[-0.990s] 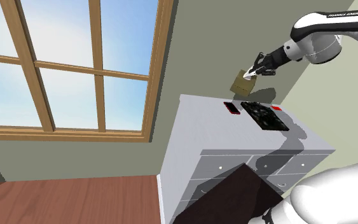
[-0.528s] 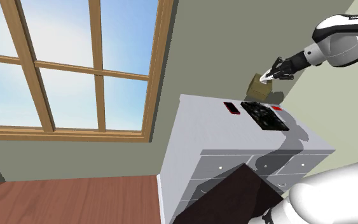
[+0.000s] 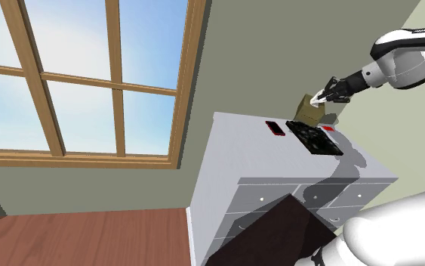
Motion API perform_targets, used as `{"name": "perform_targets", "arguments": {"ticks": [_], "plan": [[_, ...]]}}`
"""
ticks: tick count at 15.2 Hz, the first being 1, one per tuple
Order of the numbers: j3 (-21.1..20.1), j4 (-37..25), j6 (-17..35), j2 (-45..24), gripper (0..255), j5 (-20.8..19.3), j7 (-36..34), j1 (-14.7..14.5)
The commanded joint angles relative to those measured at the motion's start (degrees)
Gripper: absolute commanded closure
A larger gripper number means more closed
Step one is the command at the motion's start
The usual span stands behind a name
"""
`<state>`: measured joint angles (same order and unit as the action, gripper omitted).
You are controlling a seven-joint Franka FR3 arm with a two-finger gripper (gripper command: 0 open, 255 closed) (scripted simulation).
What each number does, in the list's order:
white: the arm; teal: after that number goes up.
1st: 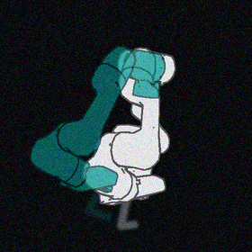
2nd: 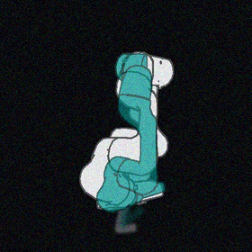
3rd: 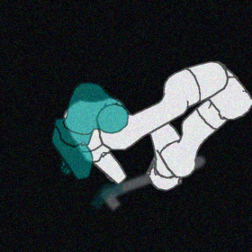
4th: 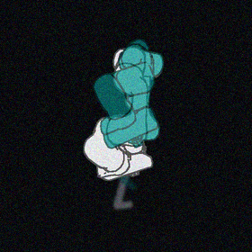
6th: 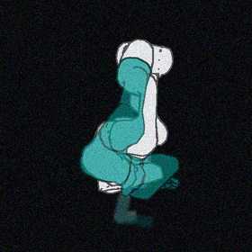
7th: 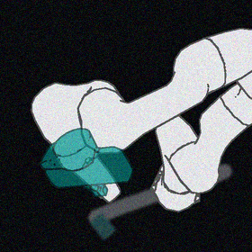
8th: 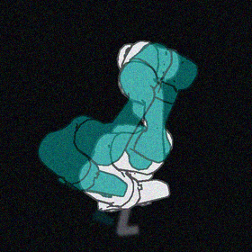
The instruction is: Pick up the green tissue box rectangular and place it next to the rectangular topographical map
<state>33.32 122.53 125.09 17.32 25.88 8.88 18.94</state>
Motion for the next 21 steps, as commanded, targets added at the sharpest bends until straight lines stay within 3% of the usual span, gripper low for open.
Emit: {"name": "perform_targets", "arguments": {"ticks": [1, 21], "plan": [[0.23, 1.12, 1.24, -0.32, 255, 0.62, 0.92, -0.17], [3.80, 10.27, 12.25, -6.03, 255, 10.75, 13.45, -3.15]]}}
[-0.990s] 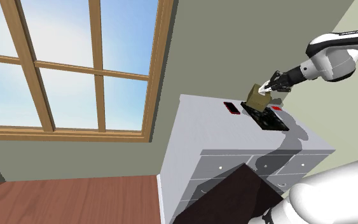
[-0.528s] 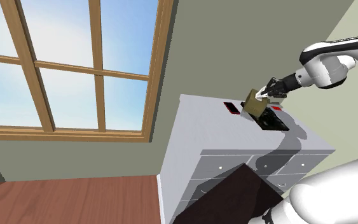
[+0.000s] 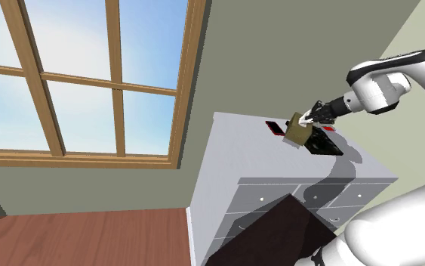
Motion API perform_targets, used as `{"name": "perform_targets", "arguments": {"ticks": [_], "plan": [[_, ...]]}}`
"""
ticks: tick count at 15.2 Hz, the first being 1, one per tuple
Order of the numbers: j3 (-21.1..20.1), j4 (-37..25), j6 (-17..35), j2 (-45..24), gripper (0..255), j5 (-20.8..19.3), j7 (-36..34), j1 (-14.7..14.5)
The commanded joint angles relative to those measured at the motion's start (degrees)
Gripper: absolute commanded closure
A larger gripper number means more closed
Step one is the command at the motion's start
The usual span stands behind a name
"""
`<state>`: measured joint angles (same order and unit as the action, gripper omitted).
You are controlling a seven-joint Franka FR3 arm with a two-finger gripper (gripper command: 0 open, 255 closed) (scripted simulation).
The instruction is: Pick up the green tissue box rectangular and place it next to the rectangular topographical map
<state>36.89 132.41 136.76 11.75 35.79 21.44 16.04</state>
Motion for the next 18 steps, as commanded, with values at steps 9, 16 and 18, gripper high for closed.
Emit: {"name": "perform_targets", "arguments": {"ticks": [9, 16, 18], "plan": [[2.11, 2.50, 3.94, -5.25, 255, 9.01, 9.12, -2.13], [2.71, 3.02, 4.93, -8.11, 255, 13.84, 13.67, -2.78], [2.71, 3.02, 4.93, -8.11, 255, 13.84, 13.68, -2.78]]}}
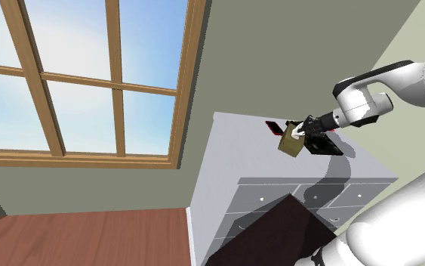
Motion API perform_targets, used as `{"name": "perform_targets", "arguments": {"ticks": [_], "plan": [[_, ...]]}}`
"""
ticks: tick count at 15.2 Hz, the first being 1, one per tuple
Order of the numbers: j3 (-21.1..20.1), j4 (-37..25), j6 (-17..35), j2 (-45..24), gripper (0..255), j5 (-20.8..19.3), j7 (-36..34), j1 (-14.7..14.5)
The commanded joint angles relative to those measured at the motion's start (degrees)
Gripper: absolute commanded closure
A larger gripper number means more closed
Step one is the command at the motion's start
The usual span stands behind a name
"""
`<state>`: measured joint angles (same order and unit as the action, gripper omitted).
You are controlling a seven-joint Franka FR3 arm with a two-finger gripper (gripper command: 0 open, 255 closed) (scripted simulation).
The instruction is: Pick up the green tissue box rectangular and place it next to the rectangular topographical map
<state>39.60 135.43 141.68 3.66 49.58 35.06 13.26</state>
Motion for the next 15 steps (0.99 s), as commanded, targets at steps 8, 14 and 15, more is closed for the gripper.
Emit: {"name": "perform_targets", "arguments": {"ticks": [8, 14, 15], "plan": [[0.00, 0.00, 0.02, -0.02, 0, 0.06, 0.05, -0.01], [-0.19, 1.27, -2.80, 7.92, 0, -10.84, -6.96, 3.30], [-0.23, 1.27, -2.81, 7.91, 0, -10.83, -6.96, 3.33]]}}
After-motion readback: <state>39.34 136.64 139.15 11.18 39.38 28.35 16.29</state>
